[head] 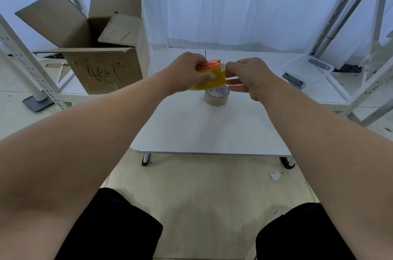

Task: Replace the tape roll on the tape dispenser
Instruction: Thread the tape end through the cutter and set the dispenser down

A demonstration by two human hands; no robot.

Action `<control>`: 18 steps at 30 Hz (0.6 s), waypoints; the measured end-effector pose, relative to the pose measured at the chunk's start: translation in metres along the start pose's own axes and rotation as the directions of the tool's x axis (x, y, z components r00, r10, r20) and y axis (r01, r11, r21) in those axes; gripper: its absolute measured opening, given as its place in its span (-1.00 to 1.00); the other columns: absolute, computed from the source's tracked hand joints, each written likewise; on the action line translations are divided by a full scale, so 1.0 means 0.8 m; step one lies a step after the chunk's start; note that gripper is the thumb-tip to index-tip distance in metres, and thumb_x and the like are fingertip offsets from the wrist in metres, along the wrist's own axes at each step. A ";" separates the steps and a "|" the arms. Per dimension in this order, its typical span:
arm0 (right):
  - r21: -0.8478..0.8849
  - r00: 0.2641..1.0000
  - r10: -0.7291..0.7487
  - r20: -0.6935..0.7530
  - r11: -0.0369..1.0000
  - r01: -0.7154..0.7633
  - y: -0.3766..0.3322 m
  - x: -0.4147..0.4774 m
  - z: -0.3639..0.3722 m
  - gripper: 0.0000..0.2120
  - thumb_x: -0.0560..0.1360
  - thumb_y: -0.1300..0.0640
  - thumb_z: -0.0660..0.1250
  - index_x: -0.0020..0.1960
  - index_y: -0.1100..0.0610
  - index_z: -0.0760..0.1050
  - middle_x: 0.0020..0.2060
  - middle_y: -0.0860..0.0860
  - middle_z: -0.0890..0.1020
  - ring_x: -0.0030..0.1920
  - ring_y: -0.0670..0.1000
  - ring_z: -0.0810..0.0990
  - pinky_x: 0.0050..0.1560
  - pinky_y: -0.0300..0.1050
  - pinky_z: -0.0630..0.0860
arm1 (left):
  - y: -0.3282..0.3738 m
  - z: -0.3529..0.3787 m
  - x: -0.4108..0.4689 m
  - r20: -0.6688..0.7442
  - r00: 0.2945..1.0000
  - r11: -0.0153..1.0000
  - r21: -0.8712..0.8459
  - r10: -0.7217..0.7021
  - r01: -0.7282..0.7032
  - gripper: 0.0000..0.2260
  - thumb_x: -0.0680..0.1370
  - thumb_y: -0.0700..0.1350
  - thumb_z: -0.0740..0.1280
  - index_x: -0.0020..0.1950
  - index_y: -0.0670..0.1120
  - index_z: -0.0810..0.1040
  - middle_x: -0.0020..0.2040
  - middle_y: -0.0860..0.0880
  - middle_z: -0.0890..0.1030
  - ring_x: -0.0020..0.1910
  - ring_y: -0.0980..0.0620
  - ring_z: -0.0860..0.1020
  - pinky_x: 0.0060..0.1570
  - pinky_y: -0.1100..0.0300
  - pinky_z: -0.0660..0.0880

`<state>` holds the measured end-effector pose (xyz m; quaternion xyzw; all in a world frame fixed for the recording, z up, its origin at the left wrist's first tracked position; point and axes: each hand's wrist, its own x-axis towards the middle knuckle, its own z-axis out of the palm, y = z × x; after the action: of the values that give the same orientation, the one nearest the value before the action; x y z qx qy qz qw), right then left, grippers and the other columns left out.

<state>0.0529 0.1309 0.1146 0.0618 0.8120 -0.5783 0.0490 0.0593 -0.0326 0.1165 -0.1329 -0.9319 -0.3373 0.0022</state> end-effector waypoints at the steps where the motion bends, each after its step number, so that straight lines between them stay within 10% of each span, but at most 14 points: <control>1: 0.020 1.000 0.011 0.002 1.000 -0.011 0.000 0.001 0.000 -0.90 0.47 0.16 0.35 -0.13 0.20 0.53 -0.08 0.13 0.65 -0.02 0.10 0.65 -0.13 -0.13 0.62 | -0.002 0.000 0.000 -0.002 1.000 1.000 -0.021 -0.015 0.015 -0.69 0.51 0.01 0.35 0.18 -0.12 0.51 0.02 -0.05 0.52 -0.03 -0.01 0.48 -0.15 0.24 0.45; 9: 0.007 0.999 -0.044 0.003 0.999 0.044 0.000 0.002 0.007 -0.60 0.40 -0.09 0.45 0.01 0.21 0.51 0.01 0.12 0.63 0.02 0.08 0.63 0.04 -0.03 0.62 | -0.004 0.000 0.001 -0.045 0.997 0.997 -0.049 -0.067 0.064 -0.67 0.52 0.04 0.32 0.19 -0.13 0.52 0.05 -0.06 0.55 0.00 -0.02 0.51 0.04 0.08 0.50; 18: -0.024 0.989 -0.115 -0.095 0.993 0.114 0.001 -0.001 0.014 -0.80 0.41 0.06 0.48 -0.13 0.16 0.52 0.05 0.14 0.63 0.08 0.13 0.61 0.06 0.05 0.61 | 0.001 0.001 0.002 -0.053 0.997 0.997 -0.040 -0.062 0.060 -0.66 0.52 0.04 0.34 0.18 -0.14 0.53 0.11 -0.11 0.59 0.02 -0.04 0.53 0.10 0.04 0.52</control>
<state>0.0540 0.1205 0.1105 0.0423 0.8210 -0.5689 -0.0227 0.0582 -0.0312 0.1160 -0.0952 -0.9285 -0.3587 0.0148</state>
